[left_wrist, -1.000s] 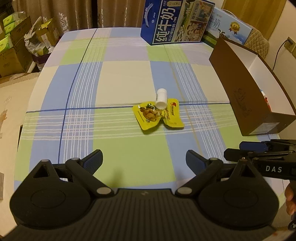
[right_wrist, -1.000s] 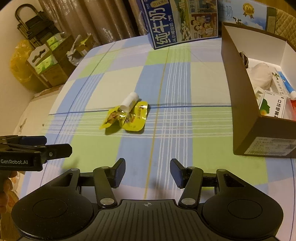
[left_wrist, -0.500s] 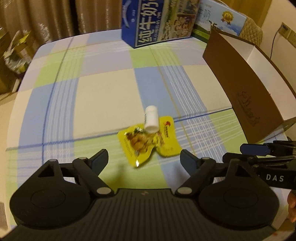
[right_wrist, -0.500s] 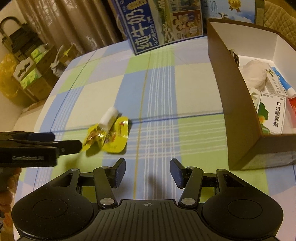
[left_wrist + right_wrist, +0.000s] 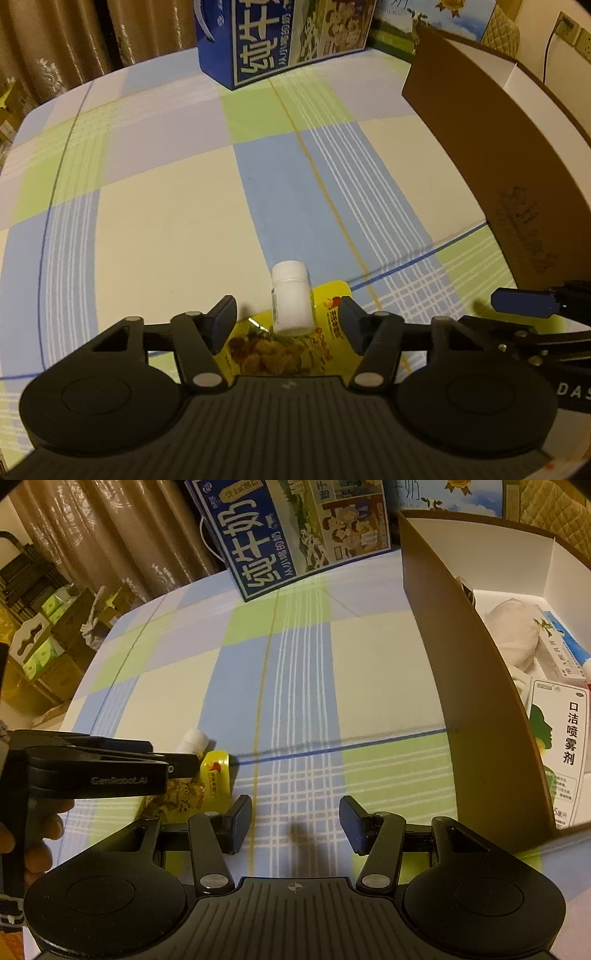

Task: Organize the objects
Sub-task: 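Lower the left tool onto the white pill bottle and close it, then grasp the yellow snack pouch with the right tool while the left tool holds the bottle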

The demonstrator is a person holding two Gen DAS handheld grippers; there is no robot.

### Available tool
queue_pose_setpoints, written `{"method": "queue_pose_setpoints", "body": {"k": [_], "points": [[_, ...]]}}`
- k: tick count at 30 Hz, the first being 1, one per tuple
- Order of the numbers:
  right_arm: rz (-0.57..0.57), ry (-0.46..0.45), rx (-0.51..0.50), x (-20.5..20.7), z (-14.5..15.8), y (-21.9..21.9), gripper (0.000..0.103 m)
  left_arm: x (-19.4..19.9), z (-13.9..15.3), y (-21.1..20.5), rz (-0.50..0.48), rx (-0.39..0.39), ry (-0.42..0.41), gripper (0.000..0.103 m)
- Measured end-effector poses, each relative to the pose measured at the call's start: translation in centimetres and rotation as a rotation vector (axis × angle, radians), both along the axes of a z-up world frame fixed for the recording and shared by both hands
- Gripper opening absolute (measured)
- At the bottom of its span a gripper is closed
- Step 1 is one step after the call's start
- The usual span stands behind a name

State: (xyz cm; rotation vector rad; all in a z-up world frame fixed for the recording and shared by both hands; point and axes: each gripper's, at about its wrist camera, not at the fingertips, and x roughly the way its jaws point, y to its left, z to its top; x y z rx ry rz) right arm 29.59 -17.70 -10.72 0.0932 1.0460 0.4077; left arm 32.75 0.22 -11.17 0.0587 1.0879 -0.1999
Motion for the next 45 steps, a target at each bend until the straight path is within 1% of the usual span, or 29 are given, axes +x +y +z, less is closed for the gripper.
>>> {"method": "queue_pose_setpoints", "body": {"k": [6, 9, 10, 11, 19, 23, 27, 30, 33, 38, 41, 44, 45], "points": [[-0.006, 0.012, -0.005, 0.6, -0.5, -0.1, 0.051, 1.1, -0.9, 0.1, -0.010, 0.002, 0.018, 0.042], [-0.008, 0.016, -0.005, 0.8, -0.7, -0.1, 0.051, 1.3, -1.3, 0.2, -0.015, -0.007, 0.026, 0.032], [-0.008, 0.016, -0.006, 0.8, -0.7, -0.1, 0.051, 1.4, -1.3, 0.2, -0.020, -0.014, 0.026, 0.025], [-0.006, 0.016, -0.006, 0.8, -0.7, -0.1, 0.051, 1.4, -1.3, 0.2, -0.024, -0.023, 0.025, 0.022], [0.021, 0.011, -0.007, 0.6, -0.6, 0.5, 0.051, 0.8, -0.5, 0.9, -0.008, -0.030, -0.007, 0.022], [0.044, 0.005, -0.005, 0.5, -0.5, 1.0, 0.051, -0.1, 0.1, 2.1, 0.022, -0.033, -0.022, 0.022], [0.093, -0.007, 0.004, 0.2, -0.3, 1.9, 0.051, -1.6, 0.6, 4.2, 0.076, -0.038, -0.032, 0.022], [0.185, -0.032, 0.020, -0.1, -0.2, 2.9, 0.051, -3.2, 0.7, 6.3, 0.131, -0.039, -0.026, 0.022], [0.323, -0.095, 0.000, -1.3, -0.3, 4.4, 0.051, -5.0, 0.5, 8.3, 0.196, -0.040, -0.010, 0.022], [0.568, -0.207, -0.098, -3.9, -1.5, 7.8, 0.051, -7.8, -0.2, 11.0, 0.298, -0.040, 0.022, 0.022], [0.666, -0.277, -0.184, -5.0, -2.7, 9.5, 0.051, -9.2, -0.5, 12.3, 0.347, -0.038, 0.038, 0.022], [0.737, -0.343, -0.274, -5.2, -3.7, 11.1, 0.051, -10.2, -0.8, 13.3, 0.384, -0.037, 0.046, 0.022], [0.762, -0.361, -0.290, -5.2, -4.1, 11.5, 0.051, -10.5, -0.8, 13.6, 0.394, -0.037, 0.048, 0.022]]}}
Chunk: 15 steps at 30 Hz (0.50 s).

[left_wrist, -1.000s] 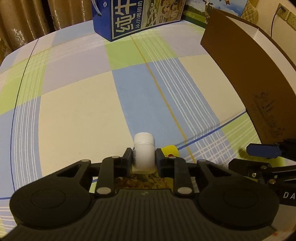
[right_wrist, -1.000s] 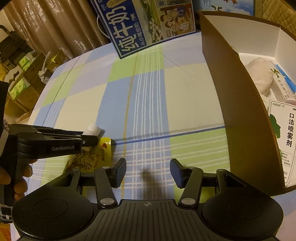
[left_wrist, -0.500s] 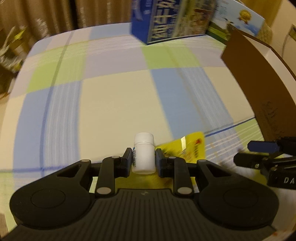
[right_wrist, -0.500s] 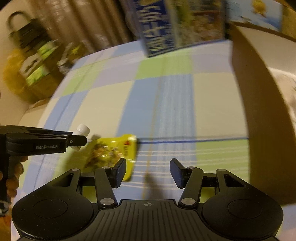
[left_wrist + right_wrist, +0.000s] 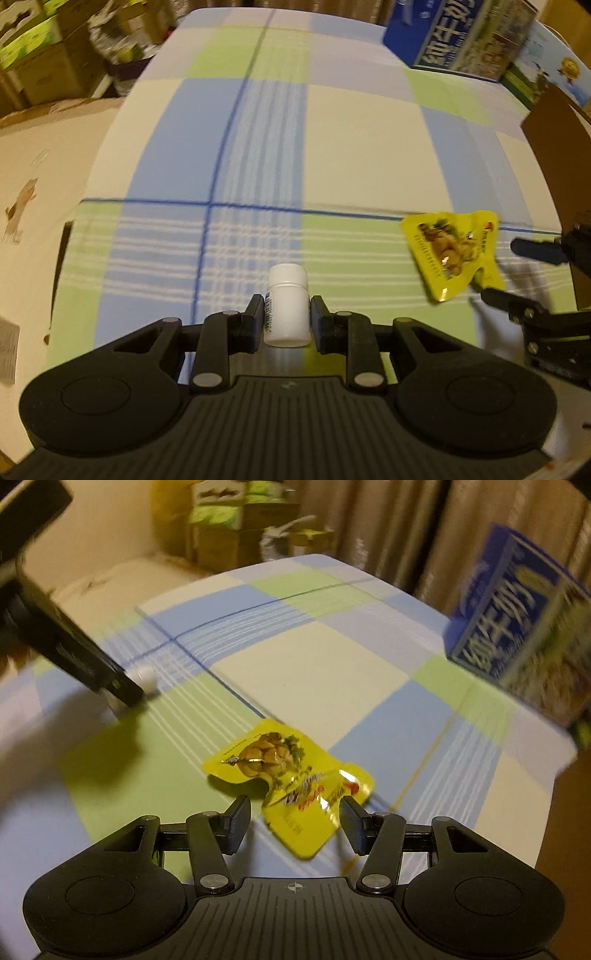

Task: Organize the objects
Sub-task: 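Grasp the yellow snack pouch with the right tool while the left tool holds the bottle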

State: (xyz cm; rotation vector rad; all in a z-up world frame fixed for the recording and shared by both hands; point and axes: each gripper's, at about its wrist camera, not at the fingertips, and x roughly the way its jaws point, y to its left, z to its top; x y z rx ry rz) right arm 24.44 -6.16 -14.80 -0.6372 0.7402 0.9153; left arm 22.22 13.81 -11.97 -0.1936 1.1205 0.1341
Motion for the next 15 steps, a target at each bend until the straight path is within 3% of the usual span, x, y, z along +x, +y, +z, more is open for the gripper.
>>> {"method": "queue_pose_setpoints", "body": {"k": [5, 9, 12, 15], "points": [[0.119, -0.094, -0.070, -0.1, -1.6, 1.6, 0.051, -0.7, 0.0, 0.6, 0.024, -0.005, 0.000, 0.022], [0.147, -0.142, -0.069, 0.2, -2.2, 2.0, 0.049, -0.8, -0.1, 0.6, 0.030, -0.005, -0.004, 0.022], [0.128, -0.105, -0.048, 1.0, -2.2, 2.4, 0.030, -0.7, -0.2, 0.4, 0.030, -0.006, -0.005, 0.022], [0.101, -0.090, -0.037, 1.2, -2.2, 2.5, 0.028, -0.6, -0.3, 0.3, 0.029, -0.006, -0.002, 0.022]]}}
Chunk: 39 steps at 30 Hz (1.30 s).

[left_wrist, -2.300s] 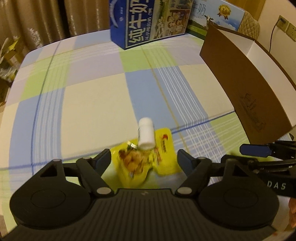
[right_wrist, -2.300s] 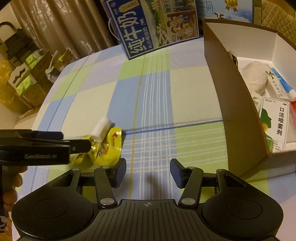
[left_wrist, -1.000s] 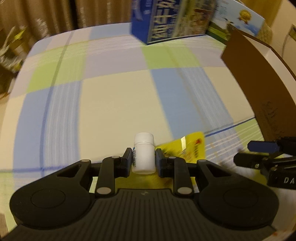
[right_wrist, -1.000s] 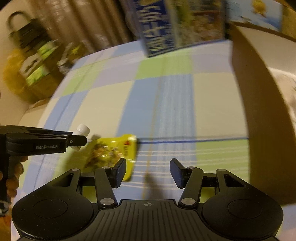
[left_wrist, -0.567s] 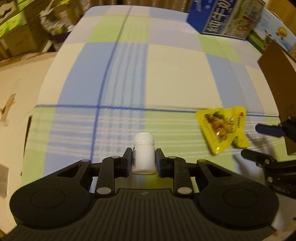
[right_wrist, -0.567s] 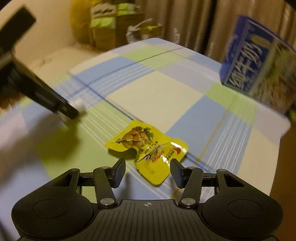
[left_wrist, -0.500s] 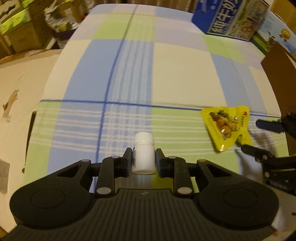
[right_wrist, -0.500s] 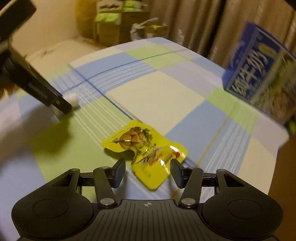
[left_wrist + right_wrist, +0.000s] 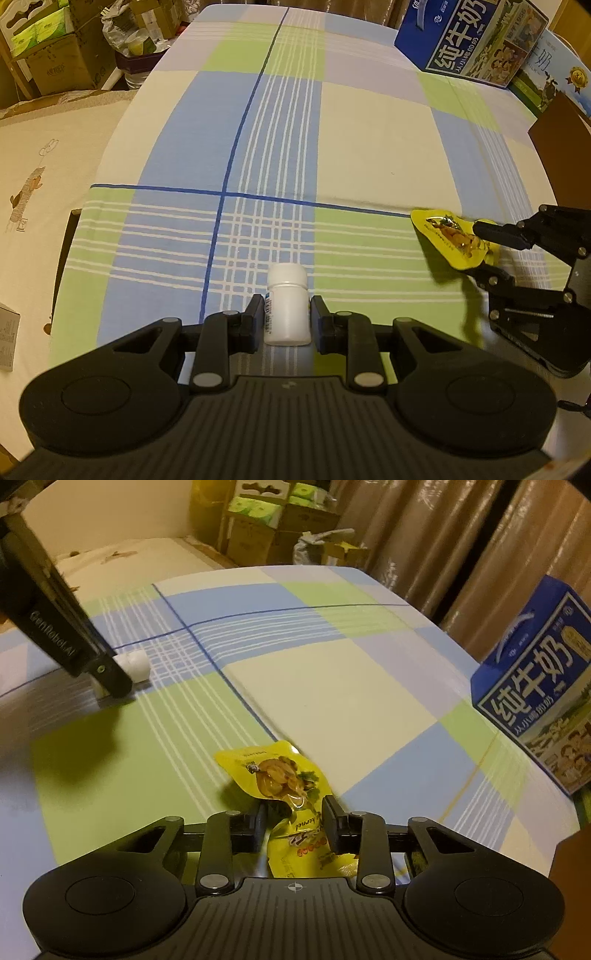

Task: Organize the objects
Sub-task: 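Grasp the yellow snack pouch with the right tool while the left tool holds the bottle, then carry the pill bottle and snack pouch with both tools over the brown box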

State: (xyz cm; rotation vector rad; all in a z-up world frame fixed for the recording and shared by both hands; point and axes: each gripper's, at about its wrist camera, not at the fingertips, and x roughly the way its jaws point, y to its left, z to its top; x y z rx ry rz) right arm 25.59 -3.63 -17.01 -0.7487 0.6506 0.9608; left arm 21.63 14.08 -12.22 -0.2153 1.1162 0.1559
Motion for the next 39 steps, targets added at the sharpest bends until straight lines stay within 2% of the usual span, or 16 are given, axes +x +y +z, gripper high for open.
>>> {"method": "queue_pose_setpoints", "body": {"k": [4, 9, 23, 33, 39], "points": [[-0.050, 0.038, 0.001, 0.1, 0.5, -0.1, 0.026, -0.1, 0.0, -0.3, -0.003, -0.001, 0.001, 0.022], [-0.139, 0.131, 0.036, 0.1, 1.8, -1.4, 0.025, -0.3, 0.0, -1.1, -0.021, -0.006, 0.001, 0.022], [-0.392, 0.385, 0.183, -1.1, 4.7, -8.1, 0.022, -1.5, 1.0, -4.9, -0.127, -0.021, -0.022, 0.022], [-0.527, 0.489, 0.302, -2.3, 6.3, -13.1, 0.021, -3.0, 1.9, -7.9, -0.199, -0.041, -0.037, 0.022], [-0.588, 0.514, 0.361, -3.3, 7.4, -15.9, 0.021, -3.5, 2.7, -10.0, -0.236, -0.052, -0.054, 0.022]]}}
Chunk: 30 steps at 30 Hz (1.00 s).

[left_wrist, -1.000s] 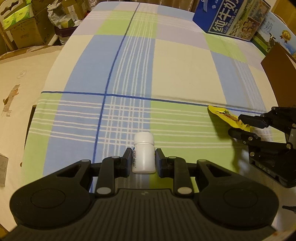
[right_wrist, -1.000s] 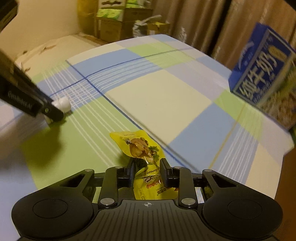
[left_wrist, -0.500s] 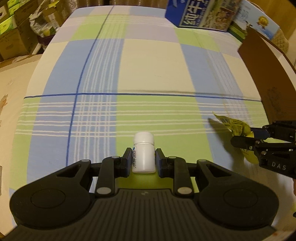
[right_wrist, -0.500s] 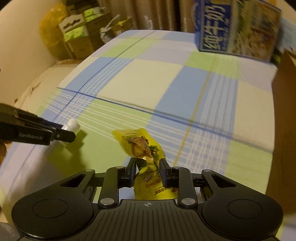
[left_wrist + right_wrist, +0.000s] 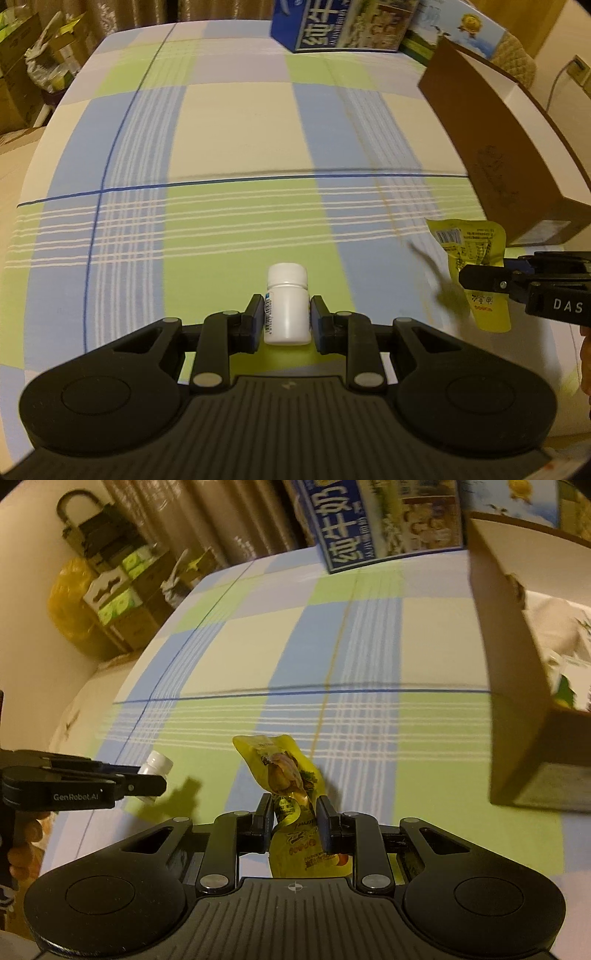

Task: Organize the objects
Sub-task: 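Carry the pill bottle and snack pouch with both tools over the brown box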

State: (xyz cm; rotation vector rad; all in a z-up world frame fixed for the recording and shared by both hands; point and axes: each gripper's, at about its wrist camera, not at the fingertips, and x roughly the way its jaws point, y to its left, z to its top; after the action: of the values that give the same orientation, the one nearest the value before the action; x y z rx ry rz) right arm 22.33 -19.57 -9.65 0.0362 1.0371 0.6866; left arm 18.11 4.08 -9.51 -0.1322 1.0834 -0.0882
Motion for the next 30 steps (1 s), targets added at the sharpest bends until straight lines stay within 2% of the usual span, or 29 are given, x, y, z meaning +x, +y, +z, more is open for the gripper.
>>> {"method": "queue_pose_setpoints", "body": {"k": [9, 18, 26, 30], "points": [[-0.067, 0.011, 0.088, -1.2, 2.3, -4.0, 0.021, -0.4, 2.1, -3.6, -0.050, -0.028, -0.050, 0.022], [-0.164, -0.024, 0.203, -1.2, 6.3, -9.9, 0.021, 0.7, 5.6, -9.2, -0.141, -0.070, -0.139, 0.022], [-0.264, -0.092, 0.268, 1.3, 10.1, -16.1, 0.021, 3.7, 8.0, -16.0, -0.239, -0.099, -0.213, 0.022], [-0.316, -0.123, 0.263, 3.6, 11.4, -19.0, 0.021, 5.8, 8.9, -19.5, -0.274, -0.106, -0.247, 0.022]]}}
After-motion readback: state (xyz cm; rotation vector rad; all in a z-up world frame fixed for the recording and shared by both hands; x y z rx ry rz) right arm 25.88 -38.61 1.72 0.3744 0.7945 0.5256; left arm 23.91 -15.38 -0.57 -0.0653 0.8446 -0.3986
